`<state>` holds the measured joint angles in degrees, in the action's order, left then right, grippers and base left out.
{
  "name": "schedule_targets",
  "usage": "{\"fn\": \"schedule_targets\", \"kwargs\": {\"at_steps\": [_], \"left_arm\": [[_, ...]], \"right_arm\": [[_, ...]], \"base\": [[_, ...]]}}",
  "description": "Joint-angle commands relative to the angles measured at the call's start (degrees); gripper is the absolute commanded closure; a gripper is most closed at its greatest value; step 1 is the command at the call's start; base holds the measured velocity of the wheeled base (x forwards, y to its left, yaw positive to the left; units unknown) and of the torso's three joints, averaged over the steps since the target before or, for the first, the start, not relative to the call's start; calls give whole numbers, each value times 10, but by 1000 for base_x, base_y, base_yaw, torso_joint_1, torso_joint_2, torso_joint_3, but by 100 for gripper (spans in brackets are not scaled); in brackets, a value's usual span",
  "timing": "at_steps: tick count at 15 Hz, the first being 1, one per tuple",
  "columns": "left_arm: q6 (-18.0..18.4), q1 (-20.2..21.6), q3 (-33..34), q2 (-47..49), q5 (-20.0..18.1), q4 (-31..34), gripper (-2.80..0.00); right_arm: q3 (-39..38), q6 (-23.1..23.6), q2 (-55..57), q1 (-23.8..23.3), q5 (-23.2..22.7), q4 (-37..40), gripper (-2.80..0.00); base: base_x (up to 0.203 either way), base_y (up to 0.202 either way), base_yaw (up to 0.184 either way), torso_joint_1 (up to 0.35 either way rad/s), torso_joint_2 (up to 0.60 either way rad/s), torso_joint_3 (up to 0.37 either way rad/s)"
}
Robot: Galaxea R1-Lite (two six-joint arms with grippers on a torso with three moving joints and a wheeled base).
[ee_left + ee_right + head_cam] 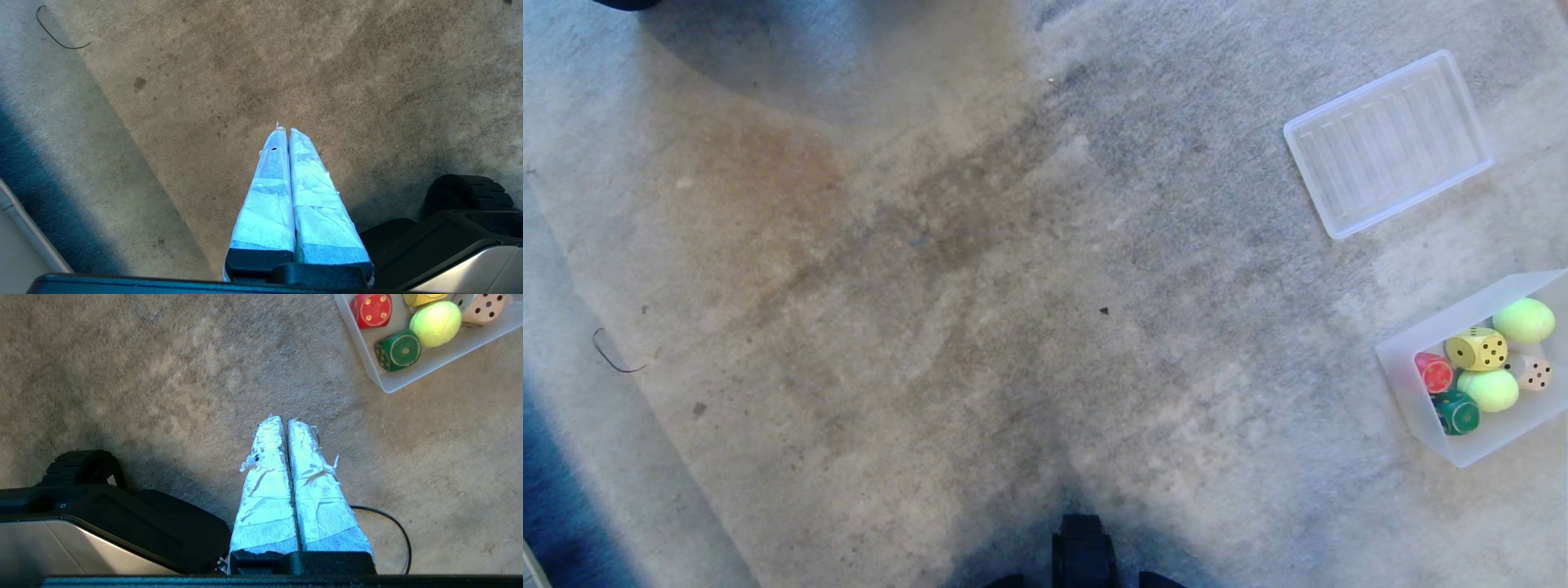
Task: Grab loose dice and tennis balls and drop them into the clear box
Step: Close the lid
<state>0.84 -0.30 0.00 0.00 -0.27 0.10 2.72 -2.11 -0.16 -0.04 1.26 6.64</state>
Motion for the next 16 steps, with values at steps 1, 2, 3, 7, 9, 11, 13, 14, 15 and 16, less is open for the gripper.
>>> {"fn": "schedule_targets", "kwargs": {"at_steps": [1,2,3,7,9,11,13,14,15,16], "left_arm": [[-8,0,0,0,4,0,0],[-8,0,0,0,4,0,0],[-8,0,0,0,3,0,0],[-9,0,0,0,4,0,0],[-9,0,0,0,4,0,0],[-9,0,0,0,4,0,0],[-10,0,0,0,4,0,0],[-10,0,0,0,4,0,0],[-10,0,0,0,4,1,0],[-9,0,0,0,4,0,0]], "right_arm": [[0,0,2,0,1,0,0],[0,0,2,0,1,0,0],[0,0,2,0,0,0,0],[0,0,2,0,1,0,0],[0,0,2,0,0,0,0],[0,0,2,0,0,0,0],[0,0,2,0,1,0,0],[0,0,2,0,0,0,0],[0,0,2,0,0,0,0],[0,0,2,0,0,0,0]], "base": [[0,0,0,0,0,0],[84,0,4,2,-1,-1],[159,0,-4,3,-2,7],[183,0,-2,3,-2,2],[188,0,0,4,3,3],[179,0,-1,3,5,4],[183,0,0,3,2,3],[180,0,-1,2,-2,2],[181,0,1,7,3,6],[183,0,-2,2,3,0]]}}
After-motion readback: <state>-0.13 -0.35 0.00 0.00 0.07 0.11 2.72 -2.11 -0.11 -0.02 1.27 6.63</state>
